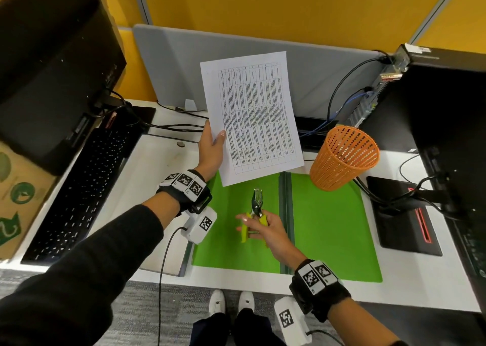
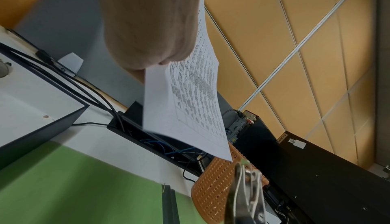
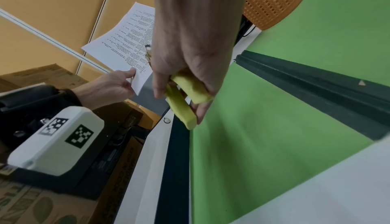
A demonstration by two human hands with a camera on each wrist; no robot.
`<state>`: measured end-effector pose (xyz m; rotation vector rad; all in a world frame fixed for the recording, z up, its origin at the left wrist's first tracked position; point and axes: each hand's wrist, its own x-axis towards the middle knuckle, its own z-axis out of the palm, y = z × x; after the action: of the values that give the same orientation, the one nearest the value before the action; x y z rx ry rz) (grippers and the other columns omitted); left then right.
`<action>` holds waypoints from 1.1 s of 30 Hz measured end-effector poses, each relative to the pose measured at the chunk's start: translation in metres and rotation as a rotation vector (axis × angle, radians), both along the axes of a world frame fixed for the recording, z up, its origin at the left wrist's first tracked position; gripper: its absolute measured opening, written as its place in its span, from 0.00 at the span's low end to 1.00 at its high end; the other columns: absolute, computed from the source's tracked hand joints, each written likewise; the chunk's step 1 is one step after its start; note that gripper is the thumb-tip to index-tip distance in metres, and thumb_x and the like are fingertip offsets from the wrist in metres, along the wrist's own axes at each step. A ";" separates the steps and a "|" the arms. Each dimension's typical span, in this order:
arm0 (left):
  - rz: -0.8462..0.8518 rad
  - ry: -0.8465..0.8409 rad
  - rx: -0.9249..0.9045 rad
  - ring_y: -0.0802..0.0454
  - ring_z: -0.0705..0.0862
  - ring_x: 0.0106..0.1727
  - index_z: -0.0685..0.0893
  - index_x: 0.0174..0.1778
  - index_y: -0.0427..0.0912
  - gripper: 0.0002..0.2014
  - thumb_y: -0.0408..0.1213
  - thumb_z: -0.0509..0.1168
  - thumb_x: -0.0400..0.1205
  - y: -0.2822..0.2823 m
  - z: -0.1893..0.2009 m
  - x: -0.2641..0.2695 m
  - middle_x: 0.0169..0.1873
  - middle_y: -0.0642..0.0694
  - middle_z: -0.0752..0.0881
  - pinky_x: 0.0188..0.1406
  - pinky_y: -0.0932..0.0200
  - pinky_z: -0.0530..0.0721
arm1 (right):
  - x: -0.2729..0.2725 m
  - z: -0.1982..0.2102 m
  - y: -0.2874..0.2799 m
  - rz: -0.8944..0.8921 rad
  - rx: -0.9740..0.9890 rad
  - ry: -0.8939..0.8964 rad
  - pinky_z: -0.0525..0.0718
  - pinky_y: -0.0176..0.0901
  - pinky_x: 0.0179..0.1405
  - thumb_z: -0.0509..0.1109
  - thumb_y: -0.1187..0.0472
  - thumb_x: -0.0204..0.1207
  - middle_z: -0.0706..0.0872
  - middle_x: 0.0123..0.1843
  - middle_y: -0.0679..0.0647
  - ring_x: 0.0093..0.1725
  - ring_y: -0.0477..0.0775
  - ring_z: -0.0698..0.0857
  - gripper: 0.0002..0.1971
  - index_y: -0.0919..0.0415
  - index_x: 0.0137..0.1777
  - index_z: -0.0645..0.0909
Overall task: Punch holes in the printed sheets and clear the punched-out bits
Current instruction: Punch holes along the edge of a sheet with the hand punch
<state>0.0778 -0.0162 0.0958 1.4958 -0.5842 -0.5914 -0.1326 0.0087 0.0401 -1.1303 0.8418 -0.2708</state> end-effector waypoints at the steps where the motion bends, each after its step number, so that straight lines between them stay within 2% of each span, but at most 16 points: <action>1: -0.004 0.000 -0.001 0.46 0.76 0.70 0.63 0.77 0.40 0.23 0.28 0.56 0.86 0.000 0.000 0.000 0.70 0.41 0.76 0.72 0.43 0.75 | 0.000 -0.003 -0.001 -0.018 0.010 -0.019 0.86 0.62 0.54 0.72 0.64 0.73 0.87 0.57 0.67 0.53 0.68 0.88 0.03 0.60 0.45 0.81; 4: -0.015 0.001 0.002 0.45 0.77 0.70 0.63 0.77 0.40 0.22 0.28 0.56 0.86 -0.001 0.000 0.001 0.70 0.42 0.76 0.72 0.41 0.75 | 0.004 -0.005 -0.004 0.001 0.022 -0.017 0.88 0.59 0.47 0.69 0.66 0.76 0.89 0.52 0.65 0.47 0.65 0.89 0.05 0.64 0.48 0.77; 8: -0.018 0.011 0.002 0.46 0.77 0.70 0.63 0.77 0.39 0.22 0.29 0.56 0.86 -0.002 0.000 0.002 0.71 0.42 0.76 0.71 0.41 0.76 | 0.011 -0.004 -0.001 0.028 -0.047 0.031 0.87 0.51 0.37 0.65 0.67 0.78 0.87 0.41 0.62 0.34 0.58 0.86 0.01 0.61 0.46 0.76; 12: -0.010 0.018 -0.002 0.45 0.77 0.70 0.63 0.77 0.39 0.23 0.28 0.57 0.86 -0.002 0.000 0.001 0.71 0.42 0.76 0.71 0.41 0.75 | 0.016 -0.004 0.002 0.001 -0.069 0.052 0.82 0.40 0.27 0.62 0.70 0.75 0.83 0.38 0.62 0.33 0.57 0.82 0.07 0.59 0.49 0.69; 15: -0.012 0.034 -0.003 0.45 0.77 0.70 0.64 0.76 0.38 0.22 0.28 0.56 0.86 -0.002 -0.001 0.000 0.69 0.42 0.77 0.71 0.41 0.76 | 0.020 -0.008 0.006 0.021 -0.074 0.090 0.78 0.34 0.26 0.63 0.70 0.74 0.81 0.41 0.56 0.34 0.53 0.81 0.12 0.61 0.56 0.73; 18: -0.019 0.023 0.005 0.47 0.77 0.69 0.64 0.76 0.40 0.22 0.28 0.56 0.86 -0.002 -0.003 -0.001 0.68 0.44 0.77 0.71 0.41 0.75 | 0.024 -0.011 0.007 0.028 -0.084 0.115 0.77 0.35 0.30 0.64 0.63 0.72 0.81 0.38 0.52 0.34 0.49 0.79 0.09 0.61 0.52 0.78; 20: -0.024 0.020 0.005 0.47 0.77 0.69 0.64 0.77 0.40 0.22 0.28 0.56 0.86 -0.001 -0.004 -0.002 0.69 0.43 0.77 0.72 0.42 0.75 | 0.026 -0.010 0.008 0.026 -0.095 0.107 0.76 0.37 0.31 0.64 0.58 0.67 0.80 0.35 0.50 0.33 0.48 0.79 0.11 0.60 0.48 0.78; 22: -0.024 0.012 0.005 0.47 0.77 0.69 0.64 0.76 0.39 0.22 0.27 0.56 0.86 0.001 -0.005 -0.003 0.70 0.42 0.76 0.72 0.42 0.75 | 0.027 -0.009 0.009 0.025 -0.103 0.091 0.76 0.39 0.32 0.63 0.57 0.66 0.80 0.34 0.50 0.32 0.48 0.79 0.11 0.60 0.47 0.78; 25: -0.029 -0.005 -0.003 0.46 0.76 0.70 0.64 0.76 0.38 0.22 0.27 0.56 0.86 0.003 -0.007 -0.004 0.70 0.41 0.76 0.73 0.42 0.74 | 0.026 -0.010 0.010 0.031 -0.117 0.085 0.77 0.38 0.33 0.64 0.62 0.71 0.79 0.34 0.50 0.33 0.48 0.78 0.06 0.61 0.47 0.77; 29: -0.047 -0.012 -0.012 0.45 0.77 0.70 0.65 0.76 0.38 0.21 0.28 0.56 0.86 0.005 -0.008 -0.005 0.69 0.41 0.77 0.73 0.42 0.74 | 0.028 -0.009 0.010 0.025 -0.113 0.098 0.75 0.37 0.30 0.64 0.58 0.68 0.78 0.33 0.50 0.31 0.48 0.78 0.09 0.60 0.46 0.77; 32: -0.067 -0.032 -0.028 0.48 0.77 0.69 0.65 0.76 0.36 0.21 0.28 0.56 0.86 0.006 -0.010 -0.007 0.68 0.43 0.77 0.73 0.46 0.75 | 0.030 -0.010 0.010 0.024 -0.139 0.124 0.73 0.38 0.28 0.63 0.62 0.76 0.78 0.32 0.50 0.31 0.48 0.77 0.02 0.60 0.44 0.76; 33: -0.068 -0.038 -0.028 0.50 0.77 0.67 0.65 0.76 0.36 0.20 0.28 0.56 0.86 0.007 -0.010 -0.008 0.67 0.45 0.77 0.72 0.49 0.75 | 0.030 -0.010 0.010 0.025 -0.154 0.138 0.73 0.39 0.29 0.63 0.63 0.76 0.77 0.32 0.50 0.31 0.49 0.76 0.02 0.60 0.43 0.75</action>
<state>0.0696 -0.0097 0.0854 1.4683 -0.6724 -0.6059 -0.1026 0.0188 0.0302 -1.3139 0.9396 -0.2417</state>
